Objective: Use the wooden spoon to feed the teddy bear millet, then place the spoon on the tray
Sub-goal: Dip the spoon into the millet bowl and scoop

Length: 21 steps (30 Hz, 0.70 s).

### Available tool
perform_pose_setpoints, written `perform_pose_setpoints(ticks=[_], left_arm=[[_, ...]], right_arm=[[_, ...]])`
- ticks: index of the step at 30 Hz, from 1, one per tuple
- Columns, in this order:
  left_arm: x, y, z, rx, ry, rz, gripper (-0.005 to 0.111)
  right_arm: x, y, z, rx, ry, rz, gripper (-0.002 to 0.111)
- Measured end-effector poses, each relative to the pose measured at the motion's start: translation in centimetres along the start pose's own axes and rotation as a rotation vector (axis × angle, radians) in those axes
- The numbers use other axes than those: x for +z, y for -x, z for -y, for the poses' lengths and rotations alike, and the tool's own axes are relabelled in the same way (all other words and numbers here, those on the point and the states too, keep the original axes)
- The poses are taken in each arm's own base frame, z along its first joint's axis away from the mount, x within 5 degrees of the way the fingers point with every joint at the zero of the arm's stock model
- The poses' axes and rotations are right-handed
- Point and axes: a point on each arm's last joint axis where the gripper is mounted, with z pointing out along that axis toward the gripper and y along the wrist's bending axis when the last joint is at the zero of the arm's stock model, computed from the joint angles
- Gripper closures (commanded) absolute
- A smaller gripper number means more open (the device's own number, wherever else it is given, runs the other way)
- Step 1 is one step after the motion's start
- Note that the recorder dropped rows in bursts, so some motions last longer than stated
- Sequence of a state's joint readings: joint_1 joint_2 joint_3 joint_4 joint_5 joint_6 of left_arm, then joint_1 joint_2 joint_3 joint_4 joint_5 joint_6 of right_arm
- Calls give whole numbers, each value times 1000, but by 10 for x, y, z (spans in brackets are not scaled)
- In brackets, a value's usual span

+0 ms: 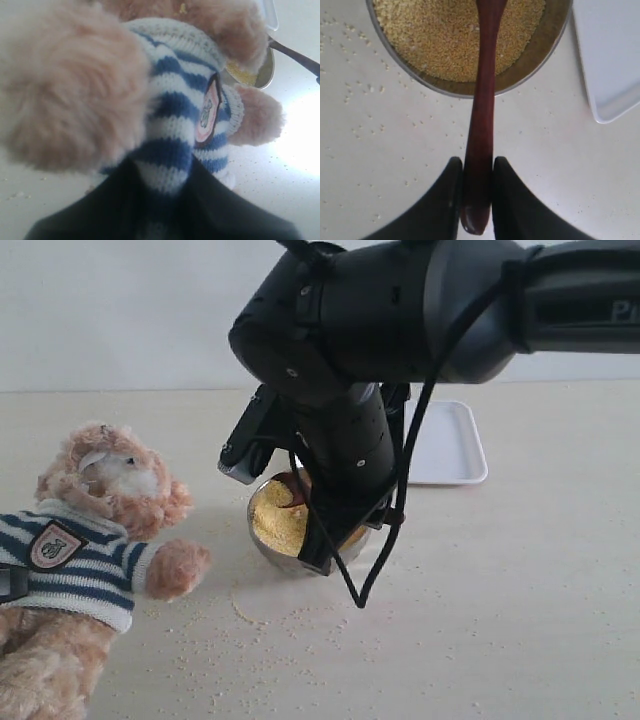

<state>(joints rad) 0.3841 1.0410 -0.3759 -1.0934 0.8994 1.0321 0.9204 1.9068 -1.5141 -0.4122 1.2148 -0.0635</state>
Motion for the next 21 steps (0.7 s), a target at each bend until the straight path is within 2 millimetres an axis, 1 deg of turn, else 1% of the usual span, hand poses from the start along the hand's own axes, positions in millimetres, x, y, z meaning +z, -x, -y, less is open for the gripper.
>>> perform_pose_setpoints(ticks=[7, 10, 14, 16, 18, 21], left_arm=[[0, 0, 0, 0, 0, 0, 102], [0, 0, 0, 0, 0, 0, 102], [0, 0, 0, 0, 0, 0, 102], [0, 0, 0, 0, 0, 0, 102], [0, 0, 0, 0, 0, 0, 102], [0, 0, 0, 0, 0, 0, 102]], right_arm=[[0, -3, -1, 70, 126, 7, 94], [0, -7, 7, 108, 142, 7, 94], [-8, -12, 16, 146, 151, 29, 94], [-12, -16, 19, 162, 160, 38, 94], [-10, -23, 20, 169, 164, 27, 94], [-5, -33, 16, 155, 172, -8, 94]])
